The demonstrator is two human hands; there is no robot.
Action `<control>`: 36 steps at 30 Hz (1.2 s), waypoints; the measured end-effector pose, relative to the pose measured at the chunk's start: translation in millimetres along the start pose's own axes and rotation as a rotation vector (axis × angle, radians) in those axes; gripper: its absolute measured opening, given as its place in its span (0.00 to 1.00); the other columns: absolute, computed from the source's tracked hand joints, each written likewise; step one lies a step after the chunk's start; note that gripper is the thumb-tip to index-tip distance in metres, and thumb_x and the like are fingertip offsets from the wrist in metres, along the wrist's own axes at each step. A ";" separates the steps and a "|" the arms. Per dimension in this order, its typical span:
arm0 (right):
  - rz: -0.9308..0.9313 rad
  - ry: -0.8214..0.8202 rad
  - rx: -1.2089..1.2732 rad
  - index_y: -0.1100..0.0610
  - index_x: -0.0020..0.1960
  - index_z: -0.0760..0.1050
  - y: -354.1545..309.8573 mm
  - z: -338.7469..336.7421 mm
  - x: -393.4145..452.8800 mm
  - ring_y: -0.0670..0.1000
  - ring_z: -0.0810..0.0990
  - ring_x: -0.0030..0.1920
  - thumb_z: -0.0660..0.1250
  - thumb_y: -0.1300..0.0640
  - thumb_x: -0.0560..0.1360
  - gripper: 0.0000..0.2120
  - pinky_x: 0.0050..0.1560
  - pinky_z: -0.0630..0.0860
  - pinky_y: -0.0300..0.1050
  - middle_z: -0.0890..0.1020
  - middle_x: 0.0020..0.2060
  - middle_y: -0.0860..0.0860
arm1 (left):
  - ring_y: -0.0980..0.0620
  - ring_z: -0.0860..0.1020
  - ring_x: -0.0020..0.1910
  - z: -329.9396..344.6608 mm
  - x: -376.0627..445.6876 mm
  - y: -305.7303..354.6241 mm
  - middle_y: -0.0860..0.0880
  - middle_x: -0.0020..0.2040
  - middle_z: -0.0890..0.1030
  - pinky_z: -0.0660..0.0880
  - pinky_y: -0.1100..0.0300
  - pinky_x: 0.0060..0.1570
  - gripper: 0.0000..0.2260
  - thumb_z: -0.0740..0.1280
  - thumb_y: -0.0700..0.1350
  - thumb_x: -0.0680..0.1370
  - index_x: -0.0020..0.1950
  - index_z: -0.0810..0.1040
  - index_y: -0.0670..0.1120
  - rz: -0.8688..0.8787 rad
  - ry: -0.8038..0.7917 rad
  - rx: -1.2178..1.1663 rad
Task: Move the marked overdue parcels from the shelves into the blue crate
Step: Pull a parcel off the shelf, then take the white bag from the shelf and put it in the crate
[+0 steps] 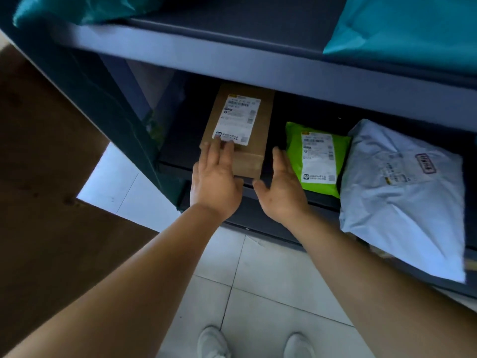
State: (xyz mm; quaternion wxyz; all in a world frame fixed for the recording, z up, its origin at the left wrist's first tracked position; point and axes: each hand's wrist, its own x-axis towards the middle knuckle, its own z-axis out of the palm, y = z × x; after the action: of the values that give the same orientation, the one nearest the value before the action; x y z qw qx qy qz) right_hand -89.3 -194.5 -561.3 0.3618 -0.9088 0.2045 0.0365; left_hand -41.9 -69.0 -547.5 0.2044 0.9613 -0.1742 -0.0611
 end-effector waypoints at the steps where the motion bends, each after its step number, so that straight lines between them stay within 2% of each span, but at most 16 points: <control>1: 0.018 0.033 -0.010 0.54 0.78 0.43 7.4 -3.6 -3.5 0.51 0.50 0.77 0.64 0.51 0.78 0.38 0.75 0.54 0.45 0.49 0.78 0.52 | 0.47 0.50 0.77 4.8 -4.5 7.7 0.47 0.78 0.52 0.53 0.50 0.74 0.33 0.67 0.44 0.76 0.77 0.54 0.48 0.057 0.032 -0.035; 5: 0.123 0.095 -0.083 0.53 0.78 0.42 45.0 -19.1 -15.3 0.52 0.47 0.78 0.64 0.52 0.77 0.39 0.75 0.53 0.49 0.47 0.78 0.53 | 0.43 0.59 0.75 31.9 -15.3 42.1 0.43 0.76 0.60 0.62 0.47 0.72 0.33 0.68 0.36 0.73 0.76 0.60 0.43 0.282 0.020 -0.199; 7: 0.174 0.074 -0.111 0.53 0.78 0.42 64.1 -25.5 -18.1 0.52 0.47 0.78 0.64 0.52 0.77 0.40 0.75 0.53 0.49 0.46 0.78 0.54 | 0.45 0.56 0.76 44.7 -16.4 58.1 0.44 0.77 0.56 0.59 0.50 0.73 0.32 0.66 0.36 0.75 0.77 0.56 0.43 0.337 -0.077 -0.176; 9: 0.206 0.045 -0.139 0.53 0.78 0.42 80.7 -30.2 -19.3 0.52 0.46 0.78 0.64 0.52 0.77 0.40 0.75 0.53 0.48 0.45 0.78 0.54 | 0.48 0.50 0.77 60.1 -14.4 67.3 0.46 0.79 0.50 0.53 0.57 0.74 0.33 0.63 0.37 0.77 0.78 0.50 0.46 0.353 -0.188 -0.063; 13: 0.193 -0.037 -0.231 0.53 0.78 0.41 98.3 -34.2 -16.0 0.52 0.44 0.78 0.64 0.50 0.77 0.40 0.76 0.52 0.50 0.44 0.78 0.53 | 0.49 0.45 0.77 83.2 -3.6 70.9 0.48 0.79 0.43 0.49 0.56 0.74 0.36 0.63 0.40 0.78 0.78 0.43 0.47 0.287 -0.374 0.096; 18: 0.169 -0.053 -0.264 0.54 0.78 0.39 98.6 -37.4 -0.1 0.55 0.41 0.78 0.63 0.49 0.77 0.41 0.76 0.51 0.51 0.41 0.77 0.58 | 0.46 0.43 0.77 92.1 14.8 73.5 0.47 0.78 0.38 0.49 0.52 0.74 0.38 0.63 0.42 0.78 0.78 0.40 0.51 0.228 -0.445 0.180; 20: 0.196 -0.055 -0.251 0.55 0.78 0.39 99.8 -38.9 8.0 0.56 0.40 0.77 0.63 0.49 0.77 0.41 0.76 0.50 0.52 0.41 0.77 0.59 | 0.45 0.43 0.77 92.9 23.3 76.1 0.46 0.78 0.36 0.49 0.51 0.74 0.38 0.63 0.43 0.78 0.78 0.40 0.53 0.197 -0.471 0.183; 23: 0.228 -0.106 -0.262 0.55 0.78 0.39 104.6 -38.3 15.5 0.58 0.42 0.77 0.62 0.48 0.78 0.40 0.75 0.49 0.51 0.43 0.77 0.60 | 0.42 0.48 0.77 94.0 30.0 78.0 0.44 0.78 0.38 0.52 0.51 0.74 0.36 0.64 0.47 0.78 0.78 0.43 0.53 0.135 -0.523 0.155; 27: 0.160 -0.115 -0.229 0.55 0.78 0.42 108.1 -32.2 16.9 0.56 0.47 0.78 0.62 0.51 0.78 0.38 0.75 0.53 0.49 0.44 0.77 0.58 | 0.42 0.50 0.77 96.9 23.4 72.9 0.42 0.78 0.39 0.52 0.52 0.73 0.36 0.63 0.49 0.79 0.78 0.43 0.50 0.095 -0.506 0.187; 33: 0.152 -0.111 -0.218 0.56 0.78 0.42 106.5 -32.2 15.9 0.56 0.47 0.78 0.62 0.51 0.78 0.38 0.75 0.54 0.49 0.45 0.77 0.57 | 0.42 0.48 0.77 94.4 19.5 74.8 0.42 0.78 0.38 0.50 0.51 0.74 0.35 0.62 0.48 0.79 0.78 0.42 0.49 0.081 -0.478 0.197; 36: 0.134 -0.016 -0.190 0.55 0.78 0.43 103.5 -41.9 7.7 0.55 0.47 0.77 0.63 0.51 0.77 0.38 0.75 0.54 0.48 0.45 0.77 0.56 | 0.44 0.44 0.77 93.0 13.6 82.7 0.43 0.78 0.39 0.48 0.50 0.74 0.35 0.61 0.51 0.79 0.78 0.42 0.49 0.099 -0.388 0.154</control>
State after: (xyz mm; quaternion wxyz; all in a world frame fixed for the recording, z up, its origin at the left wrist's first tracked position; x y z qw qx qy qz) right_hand -126.8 -293.1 -598.7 0.2725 -0.9229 0.2575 0.0872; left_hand -72.4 -179.2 -598.5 0.0955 0.9347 -0.2614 -0.2214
